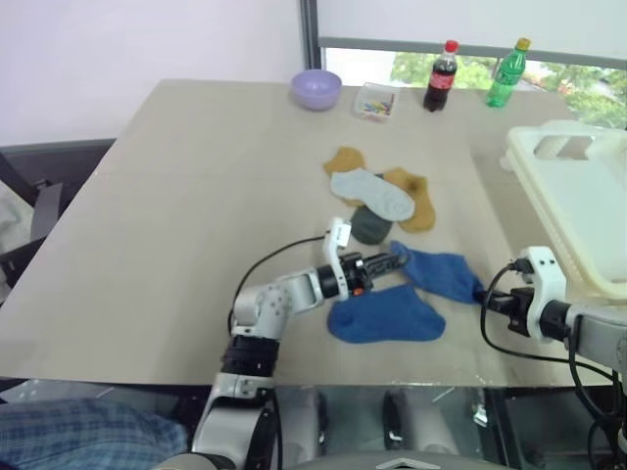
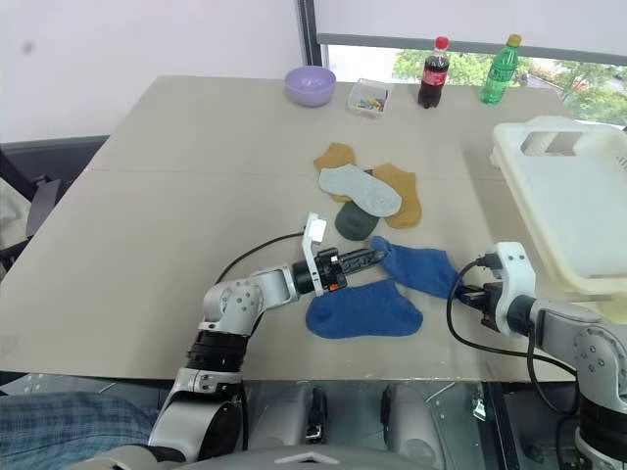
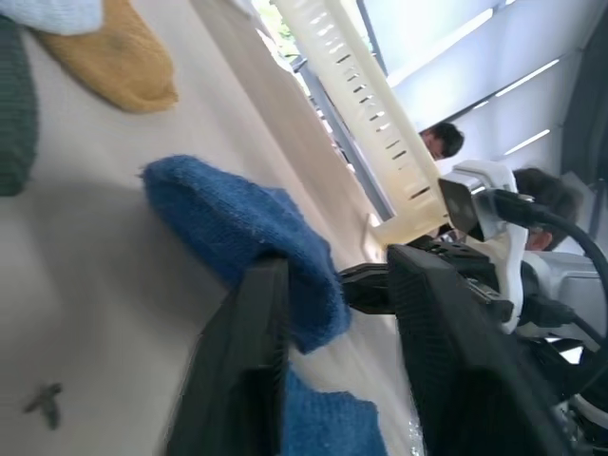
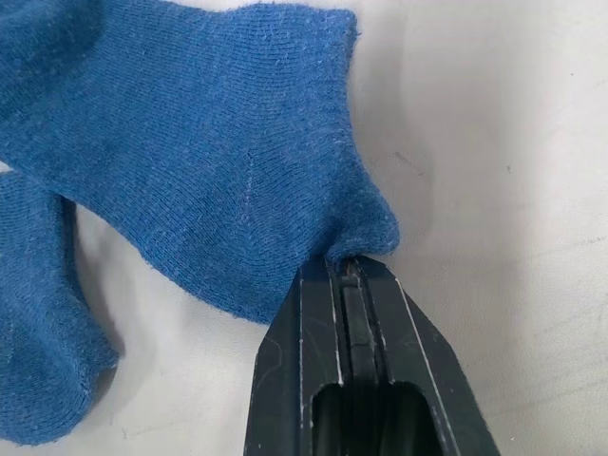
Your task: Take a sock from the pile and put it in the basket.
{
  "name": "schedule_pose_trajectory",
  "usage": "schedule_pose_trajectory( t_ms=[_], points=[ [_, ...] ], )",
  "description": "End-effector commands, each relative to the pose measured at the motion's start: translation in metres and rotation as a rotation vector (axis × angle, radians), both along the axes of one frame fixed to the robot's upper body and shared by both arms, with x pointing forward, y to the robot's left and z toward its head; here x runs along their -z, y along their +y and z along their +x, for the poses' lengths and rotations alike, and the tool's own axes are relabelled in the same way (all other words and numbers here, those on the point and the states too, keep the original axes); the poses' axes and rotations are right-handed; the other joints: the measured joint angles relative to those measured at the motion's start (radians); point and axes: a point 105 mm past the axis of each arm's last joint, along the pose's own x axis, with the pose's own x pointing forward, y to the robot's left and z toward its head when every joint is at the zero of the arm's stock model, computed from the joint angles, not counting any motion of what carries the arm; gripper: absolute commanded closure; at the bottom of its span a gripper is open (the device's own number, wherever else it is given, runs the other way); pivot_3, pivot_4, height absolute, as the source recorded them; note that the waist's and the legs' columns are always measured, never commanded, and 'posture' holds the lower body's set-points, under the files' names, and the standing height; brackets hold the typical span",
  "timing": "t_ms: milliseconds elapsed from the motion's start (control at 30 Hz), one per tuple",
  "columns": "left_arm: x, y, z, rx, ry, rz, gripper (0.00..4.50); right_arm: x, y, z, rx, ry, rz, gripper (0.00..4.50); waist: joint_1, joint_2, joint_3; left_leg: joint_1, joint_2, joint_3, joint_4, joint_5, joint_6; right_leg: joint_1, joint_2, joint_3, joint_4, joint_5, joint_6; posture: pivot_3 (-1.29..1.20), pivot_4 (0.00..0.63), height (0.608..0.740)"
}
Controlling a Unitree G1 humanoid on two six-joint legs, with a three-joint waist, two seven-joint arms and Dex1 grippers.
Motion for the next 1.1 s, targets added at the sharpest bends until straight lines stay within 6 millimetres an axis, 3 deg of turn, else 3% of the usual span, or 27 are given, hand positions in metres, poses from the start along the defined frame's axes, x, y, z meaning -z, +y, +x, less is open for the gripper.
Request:
schedule_pose_trajectory(
  t_ms=[33,367,533,700,933,1100],
  points=[
    [-0.007,0.003,0.003,-0.023,-0.031,-0.011,4.42,0.003,0.001,-0.001,-0.002,0.01,-0.009,4.5,0.0,0.0,0.0,0.0,0.0,0.0,0.0,0.0,0.0,0.0,0.0,0.0,0.0,0.0,0.0,0.0,0.15,0.736],
    [-0.005,0.02,-0.002,-0.05,-0.028,0.01,4.42,-0.009,0.008,0.003,-0.016,-0.05,0.021,4.5,-0.002,0.0,0.0,0.0,0.0,0.0,0.0,0.0,0.0,0.0,0.0,0.0,0.0,0.0,0.0,0.0,0.15,0.736],
    [-0.036,0.034,-0.024,0.004,-0.129,-0.077,4.42,-0.037,0.023,0.004,-0.073,-0.141,0.088,4.5,-0.014,0.002,0.002,-0.002,0.001,0.0,0.0,0.0,0.0,-0.002,0.0,0.0,0.0,0.001,-0.001,0.0,0.15,0.736],
    [-0.04,0.051,-0.061,0.038,-0.173,-0.02,4.42,-0.053,0.044,-0.008,-0.161,-0.183,0.122,4.5,-0.017,0.002,0.002,-0.004,0.001,0.0,-0.001,0.0,0.0,-0.004,0.0,0.0,-0.001,0.002,-0.004,0.0,0.15,0.736],
    [-0.045,0.06,-0.085,-0.118,-0.317,0.047,4.42,-0.042,0.061,-0.029,-0.219,-0.143,0.171,4.5,-0.011,0.002,0.002,-0.012,0.0,-0.001,-0.001,0.0,0.0,-0.01,-0.002,-0.001,-0.001,0.002,-0.004,0.0,0.15,0.736],
    [-0.023,0.081,-0.083,-0.215,-0.341,0.086,4.42,-0.041,0.065,-0.035,-0.24,-0.133,0.189,4.5,-0.016,0.002,0.002,-0.011,-0.002,-0.001,0.0,0.0,0.0,-0.01,-0.002,-0.001,0.0,0.002,-0.004,0.0,0.15,0.736]
  ],
)
